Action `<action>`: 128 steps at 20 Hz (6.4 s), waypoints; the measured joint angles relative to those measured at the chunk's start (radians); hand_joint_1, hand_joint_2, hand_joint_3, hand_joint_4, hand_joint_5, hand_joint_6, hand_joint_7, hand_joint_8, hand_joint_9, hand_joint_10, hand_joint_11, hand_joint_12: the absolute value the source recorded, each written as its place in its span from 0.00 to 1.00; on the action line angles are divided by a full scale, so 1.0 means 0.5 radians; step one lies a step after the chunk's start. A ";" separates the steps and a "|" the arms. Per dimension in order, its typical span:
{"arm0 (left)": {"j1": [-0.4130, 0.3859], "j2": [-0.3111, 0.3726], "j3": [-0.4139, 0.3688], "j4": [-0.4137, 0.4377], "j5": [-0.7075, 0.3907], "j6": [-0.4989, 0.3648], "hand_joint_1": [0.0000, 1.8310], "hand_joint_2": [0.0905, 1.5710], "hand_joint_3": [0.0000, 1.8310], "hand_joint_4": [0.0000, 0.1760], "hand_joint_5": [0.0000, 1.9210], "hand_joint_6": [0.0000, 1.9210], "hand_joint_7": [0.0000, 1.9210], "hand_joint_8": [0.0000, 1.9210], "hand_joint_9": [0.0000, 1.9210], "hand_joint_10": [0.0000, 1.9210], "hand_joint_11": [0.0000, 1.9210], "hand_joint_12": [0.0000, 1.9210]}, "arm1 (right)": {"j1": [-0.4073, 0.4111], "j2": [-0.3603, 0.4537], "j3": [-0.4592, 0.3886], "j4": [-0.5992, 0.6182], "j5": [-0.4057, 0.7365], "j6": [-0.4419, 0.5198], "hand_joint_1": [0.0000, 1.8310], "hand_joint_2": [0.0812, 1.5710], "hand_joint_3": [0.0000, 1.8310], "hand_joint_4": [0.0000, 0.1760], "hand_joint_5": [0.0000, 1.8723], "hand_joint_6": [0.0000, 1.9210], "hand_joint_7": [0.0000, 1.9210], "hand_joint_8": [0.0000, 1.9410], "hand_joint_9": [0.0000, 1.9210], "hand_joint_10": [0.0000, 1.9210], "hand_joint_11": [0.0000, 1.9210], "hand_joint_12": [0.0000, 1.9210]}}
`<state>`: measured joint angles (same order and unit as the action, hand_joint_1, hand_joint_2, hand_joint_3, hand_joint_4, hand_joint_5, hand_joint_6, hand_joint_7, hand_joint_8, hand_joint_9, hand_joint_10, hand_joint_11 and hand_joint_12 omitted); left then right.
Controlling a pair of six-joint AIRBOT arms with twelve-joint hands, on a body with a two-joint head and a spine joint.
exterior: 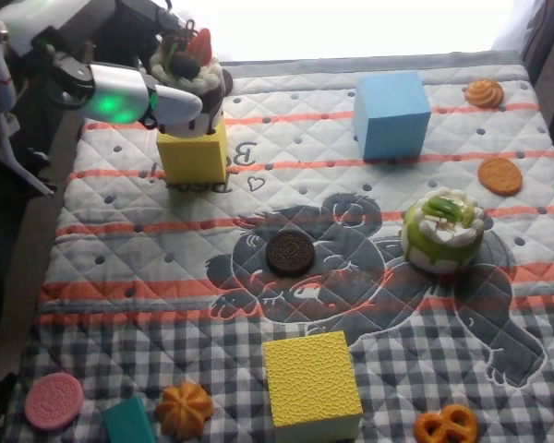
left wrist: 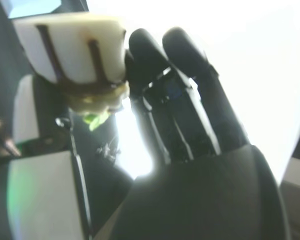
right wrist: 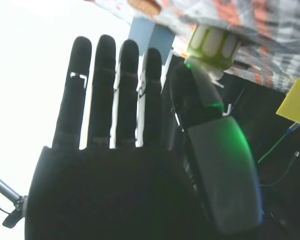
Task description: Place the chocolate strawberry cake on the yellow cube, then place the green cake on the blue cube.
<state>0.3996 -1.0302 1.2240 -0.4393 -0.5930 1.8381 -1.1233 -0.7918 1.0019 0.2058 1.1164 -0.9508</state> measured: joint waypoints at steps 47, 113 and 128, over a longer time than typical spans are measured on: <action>0.159 -0.091 0.120 -0.188 0.006 -0.081 0.43 0.52 0.00 0.50 0.30 0.00 0.40 0.00 0.31 0.32 0.05 0.79 | -0.006 0.000 0.000 -0.017 0.031 0.060 0.39 0.86 0.00 0.00 0.35 0.00 0.37 0.00 0.35 0.00 0.23 0.28; 0.858 0.553 -0.632 0.212 -0.681 -0.538 0.43 0.44 0.00 1.00 0.00 0.00 0.00 0.00 0.00 0.00 0.00 0.00 | 1.131 -0.580 0.605 -0.516 -0.504 0.378 0.75 0.69 0.00 0.00 0.46 0.61 0.54 0.40 0.50 0.60 0.43 0.60; 0.854 0.494 -0.599 0.262 -0.620 -0.544 0.44 0.43 0.00 1.00 0.00 0.00 0.00 0.00 0.00 0.00 0.00 0.00 | 1.448 -0.898 0.980 -0.516 -1.052 0.306 0.75 0.68 0.00 0.00 0.46 0.57 0.54 0.43 0.55 0.54 0.49 0.58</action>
<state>0.8265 -0.7834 0.9245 -0.3084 -0.9028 1.5661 -0.3992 -1.2407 1.4918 -0.0521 0.5903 -0.7979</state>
